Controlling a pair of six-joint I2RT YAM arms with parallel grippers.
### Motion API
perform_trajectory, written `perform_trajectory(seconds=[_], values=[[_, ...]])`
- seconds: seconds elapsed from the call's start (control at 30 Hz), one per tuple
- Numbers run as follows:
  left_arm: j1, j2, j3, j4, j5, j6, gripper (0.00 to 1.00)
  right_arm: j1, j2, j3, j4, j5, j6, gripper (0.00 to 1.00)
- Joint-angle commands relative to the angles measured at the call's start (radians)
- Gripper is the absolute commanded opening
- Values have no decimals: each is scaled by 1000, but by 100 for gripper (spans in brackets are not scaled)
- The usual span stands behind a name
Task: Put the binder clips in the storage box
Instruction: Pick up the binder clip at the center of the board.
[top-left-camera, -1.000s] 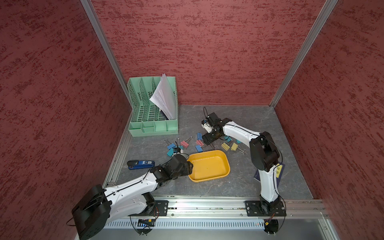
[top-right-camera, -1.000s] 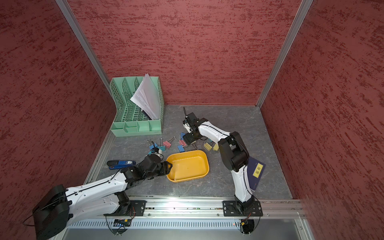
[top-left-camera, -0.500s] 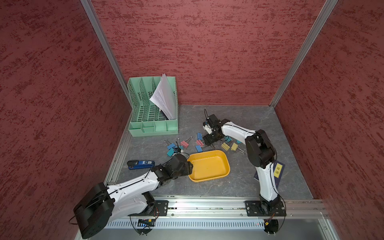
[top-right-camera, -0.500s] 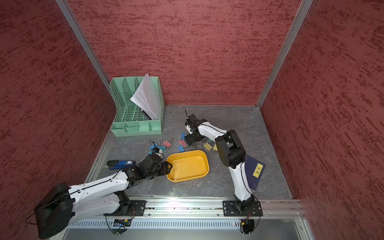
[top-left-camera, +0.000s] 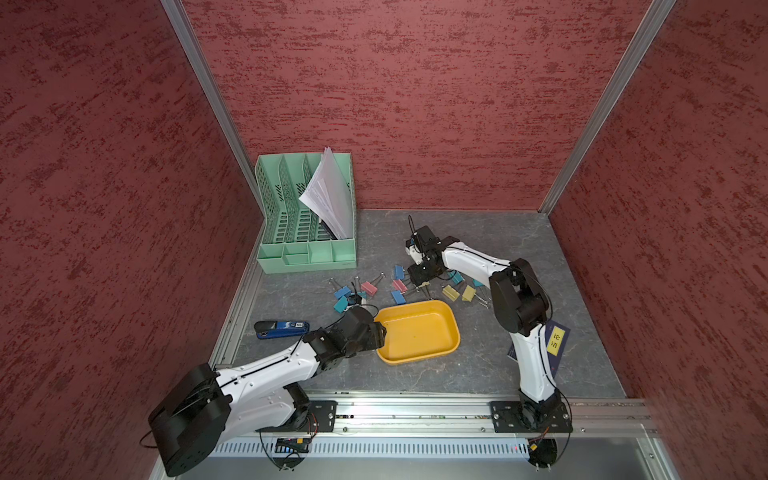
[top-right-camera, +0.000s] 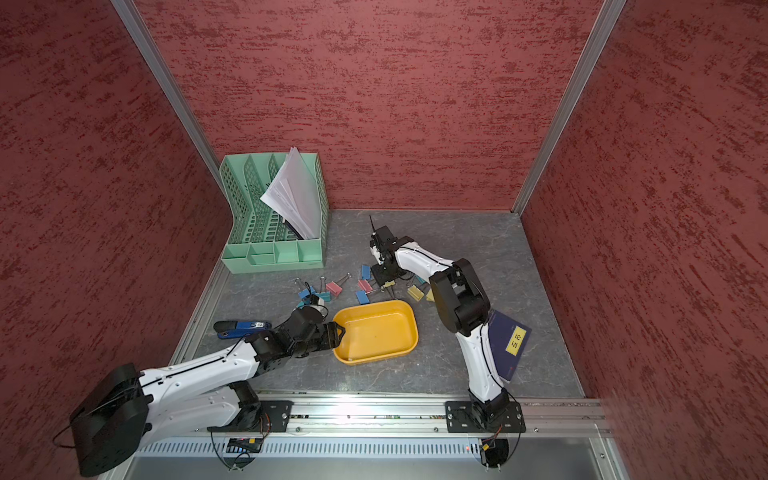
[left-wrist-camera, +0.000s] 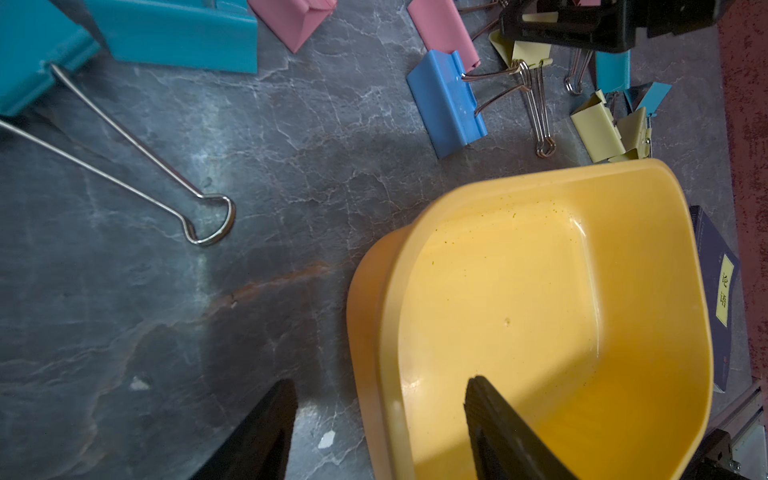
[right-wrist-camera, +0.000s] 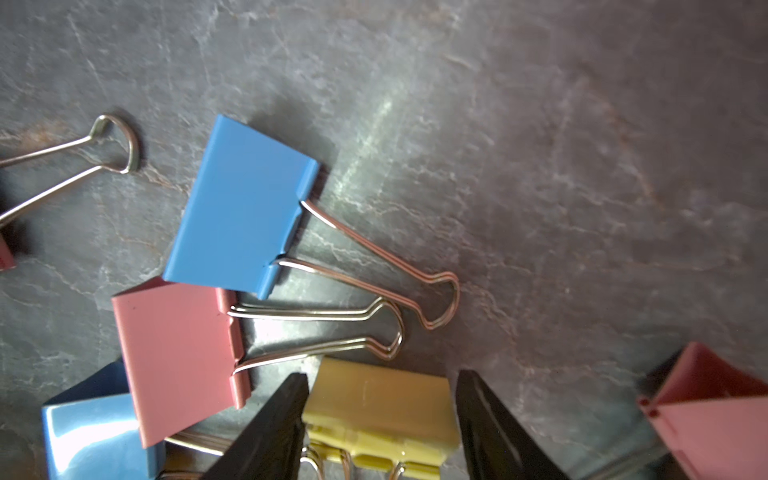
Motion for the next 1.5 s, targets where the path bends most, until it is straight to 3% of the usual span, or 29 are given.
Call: perform_trajectory(seconds=[0.0,0.23,0.37,0.53,0.63,0.77,1.47], values=[[6,12,14,26,4,20,68,-13,-35,50,6,34,9,58],[6,29,7,52,10,19,69,-22,-39,53,-26,16,27,59],[6,37,10,52,14,23,69,-26,-39,30,-20,10,50,66],[7,40,14,53,15,29,69,-27,-69,5,4,20,56,58],[9,44,18,54,16,29,70,-30,-88,2,2,23,65,73],[10,51,21,59,18,33,70,-35,-70,12,-20,31,82,78],[11,63,39,54,22,45,71,-59,-3,-10,-4,-39,206,78]])
